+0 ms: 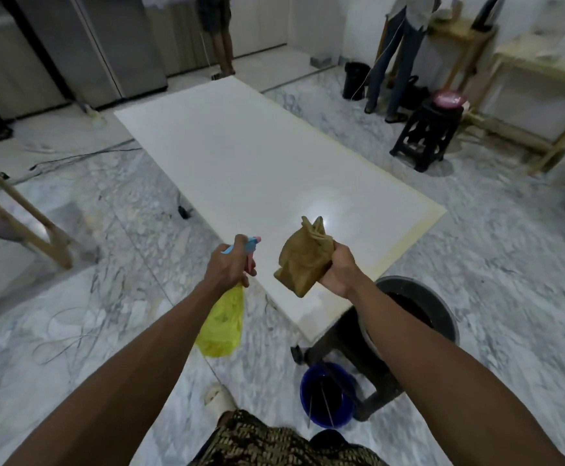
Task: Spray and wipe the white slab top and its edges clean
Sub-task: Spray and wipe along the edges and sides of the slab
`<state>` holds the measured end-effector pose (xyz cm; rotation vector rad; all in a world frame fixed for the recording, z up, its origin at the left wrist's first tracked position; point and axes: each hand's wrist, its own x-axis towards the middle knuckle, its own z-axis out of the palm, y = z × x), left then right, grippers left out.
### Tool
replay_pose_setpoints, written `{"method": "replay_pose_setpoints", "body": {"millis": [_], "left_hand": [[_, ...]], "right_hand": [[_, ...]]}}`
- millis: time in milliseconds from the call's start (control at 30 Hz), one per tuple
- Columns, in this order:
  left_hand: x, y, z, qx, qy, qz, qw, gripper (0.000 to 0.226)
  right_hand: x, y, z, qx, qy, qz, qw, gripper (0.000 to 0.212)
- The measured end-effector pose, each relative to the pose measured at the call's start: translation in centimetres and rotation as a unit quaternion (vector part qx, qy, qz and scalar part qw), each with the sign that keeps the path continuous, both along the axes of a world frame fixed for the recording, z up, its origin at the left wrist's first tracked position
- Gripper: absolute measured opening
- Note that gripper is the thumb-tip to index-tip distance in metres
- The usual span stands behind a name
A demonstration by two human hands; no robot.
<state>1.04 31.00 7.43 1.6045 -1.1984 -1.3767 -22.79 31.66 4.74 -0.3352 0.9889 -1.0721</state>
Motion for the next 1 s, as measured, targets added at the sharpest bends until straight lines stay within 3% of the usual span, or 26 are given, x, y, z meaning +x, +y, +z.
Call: {"method": "replay_pose_setpoints", "body": {"millis": [167, 433, 667, 833, 1000], "left_hand": [[3.6, -3.9, 2.5, -0.001, 0.019, -0.016, 1.0, 0.047], [11.8, -10.8, 4.4, -0.014, -0.008, 0.047, 0.999, 0.057], [20.5, -17.7, 5.8, -0.016, -0.064, 0.104, 0.992, 0.055], [27.5, -23.5, 4.6, -0.026, -0.003, 0.149, 0.989, 0.058], [33.5, -31.3, 3.0, -0.026, -0.008, 0.162, 0.986, 0.087]], "right_hand": [[4.9, -4.4, 2.0, -0.05, -0.114, -0.007, 0.992, 0.045], [15.9, -13.3, 2.8, -0.072, -0.174, 0.044, 0.981, 0.048], [25.9, -21.6, 4.4, -0.066, -0.167, 0.066, 0.982, 0.052], [32.6, -28.3, 3.5, -0.044, -0.137, 0.083, 0.986, 0.048], [39.7, -37.0, 1.1, -0.016, -0.102, 0.118, 0.988, 0.06]]}}
